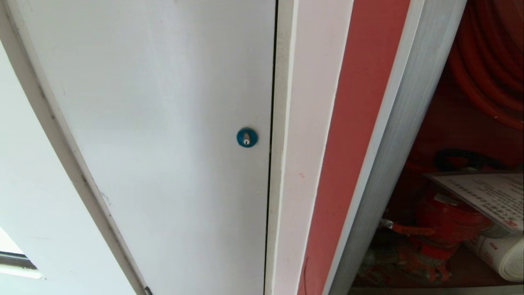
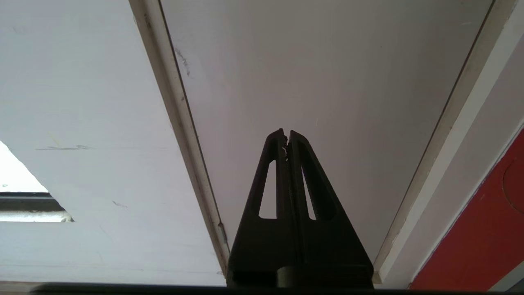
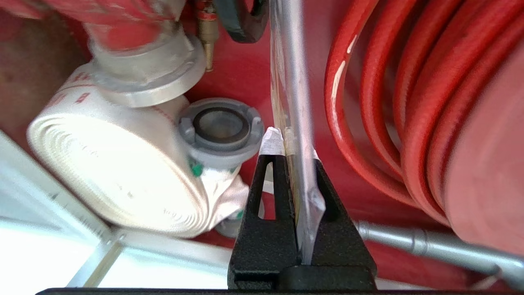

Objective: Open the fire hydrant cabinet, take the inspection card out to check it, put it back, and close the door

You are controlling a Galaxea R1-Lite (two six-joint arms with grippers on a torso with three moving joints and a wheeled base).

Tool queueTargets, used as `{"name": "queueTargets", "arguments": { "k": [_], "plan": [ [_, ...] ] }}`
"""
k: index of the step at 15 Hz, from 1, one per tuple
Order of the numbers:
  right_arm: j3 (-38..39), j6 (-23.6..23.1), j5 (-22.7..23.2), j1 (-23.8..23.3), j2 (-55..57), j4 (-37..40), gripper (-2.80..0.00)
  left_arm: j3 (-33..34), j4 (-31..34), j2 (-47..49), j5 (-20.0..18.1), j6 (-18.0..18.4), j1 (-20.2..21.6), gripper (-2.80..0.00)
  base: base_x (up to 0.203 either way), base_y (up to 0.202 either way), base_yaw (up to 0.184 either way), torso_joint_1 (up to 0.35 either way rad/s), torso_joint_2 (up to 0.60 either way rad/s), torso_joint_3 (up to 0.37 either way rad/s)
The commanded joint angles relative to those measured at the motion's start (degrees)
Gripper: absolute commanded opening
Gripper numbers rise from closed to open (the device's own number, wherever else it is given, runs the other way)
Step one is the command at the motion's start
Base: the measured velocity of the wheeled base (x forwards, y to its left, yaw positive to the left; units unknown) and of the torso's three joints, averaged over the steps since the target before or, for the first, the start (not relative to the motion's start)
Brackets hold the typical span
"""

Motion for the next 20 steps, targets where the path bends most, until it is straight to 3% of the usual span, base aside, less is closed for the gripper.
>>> {"name": "queueTargets", "arguments": {
  "k": [1,9,11,17,18,20],
  "plan": [
    [-0.51,-0.49,-0.23,-0.17,-5.40,1.94,-2.80,0.62,-0.05,0.07,-0.02,0.02,-0.01,-2.80,0.000,0.000,0.000,0.000,0.00,0.000],
    [-0.49,-0.49,-2.56,-0.08,-11.70,2.33,-2.80,0.62,-0.05,0.07,-0.02,0.02,0.03,-2.80,0.000,0.000,0.000,0.000,0.00,0.000],
    [-0.49,-0.49,-5.30,-0.08,-12.63,2.33,-2.80,0.62,-0.05,0.07,-0.02,0.02,0.08,-2.80,0.000,0.000,0.000,0.000,0.00,0.000],
    [-1.31,0.53,-7.93,0.30,-13.45,2.03,-2.80,0.62,-0.05,0.07,-0.02,0.02,-0.01,-2.80,0.000,0.000,0.000,0.000,0.00,0.000],
    [-1.66,1.85,-9.30,0.54,-13.34,2.18,-2.80,0.68,-0.05,0.07,-0.02,0.02,0.06,-2.80,0.000,0.000,0.000,0.000,0.00,0.000],
    [-1.95,3.81,-16.28,4.51,-13.93,2.13,-2.80,0.70,-0.05,0.07,-0.02,0.02,0.01,-2.80,0.000,0.000,0.000,0.000,0.00,0.000]
  ]
}}
